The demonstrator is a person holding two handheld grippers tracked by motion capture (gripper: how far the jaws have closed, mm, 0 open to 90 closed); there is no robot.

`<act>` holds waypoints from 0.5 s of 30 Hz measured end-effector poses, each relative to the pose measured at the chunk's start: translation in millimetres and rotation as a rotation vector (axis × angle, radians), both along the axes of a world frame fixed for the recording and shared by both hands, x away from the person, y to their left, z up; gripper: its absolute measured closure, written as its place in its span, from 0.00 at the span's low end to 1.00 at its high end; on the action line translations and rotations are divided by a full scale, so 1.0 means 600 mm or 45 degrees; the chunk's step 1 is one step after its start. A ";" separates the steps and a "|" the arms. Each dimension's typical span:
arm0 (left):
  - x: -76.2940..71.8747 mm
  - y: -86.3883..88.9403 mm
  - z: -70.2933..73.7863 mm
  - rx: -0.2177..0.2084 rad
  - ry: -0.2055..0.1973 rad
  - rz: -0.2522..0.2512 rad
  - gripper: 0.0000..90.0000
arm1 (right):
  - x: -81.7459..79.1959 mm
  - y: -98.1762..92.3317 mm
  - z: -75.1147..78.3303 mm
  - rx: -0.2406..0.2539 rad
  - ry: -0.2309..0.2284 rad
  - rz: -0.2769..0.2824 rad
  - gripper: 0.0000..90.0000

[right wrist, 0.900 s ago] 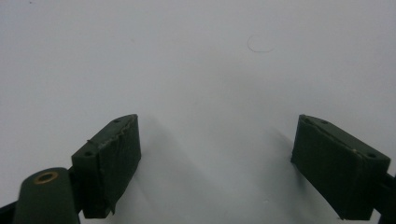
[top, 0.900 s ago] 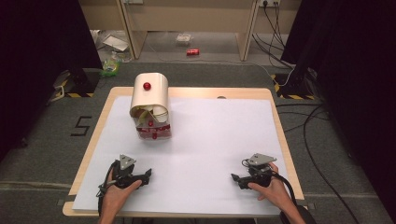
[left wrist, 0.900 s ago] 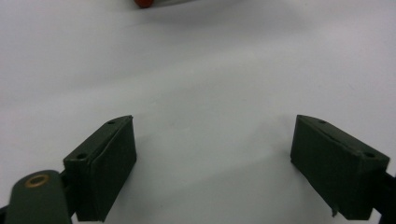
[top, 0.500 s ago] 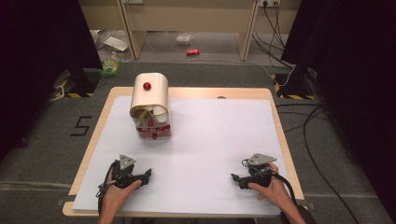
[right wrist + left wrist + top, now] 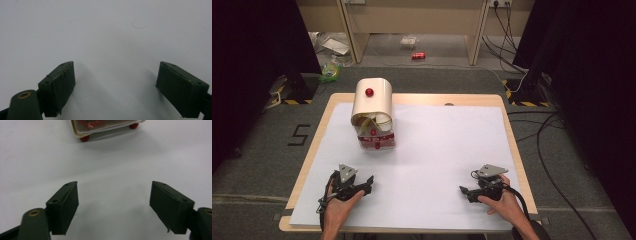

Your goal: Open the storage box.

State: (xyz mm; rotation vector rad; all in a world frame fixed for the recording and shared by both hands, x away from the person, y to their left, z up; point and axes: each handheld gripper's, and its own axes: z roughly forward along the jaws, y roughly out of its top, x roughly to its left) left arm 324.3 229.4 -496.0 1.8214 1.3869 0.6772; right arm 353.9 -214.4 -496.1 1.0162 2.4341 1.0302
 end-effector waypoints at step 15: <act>0.027 -0.039 0.016 -0.052 -0.102 0.027 0.52 | 0.000 0.000 0.000 -0.001 0.000 0.000 0.18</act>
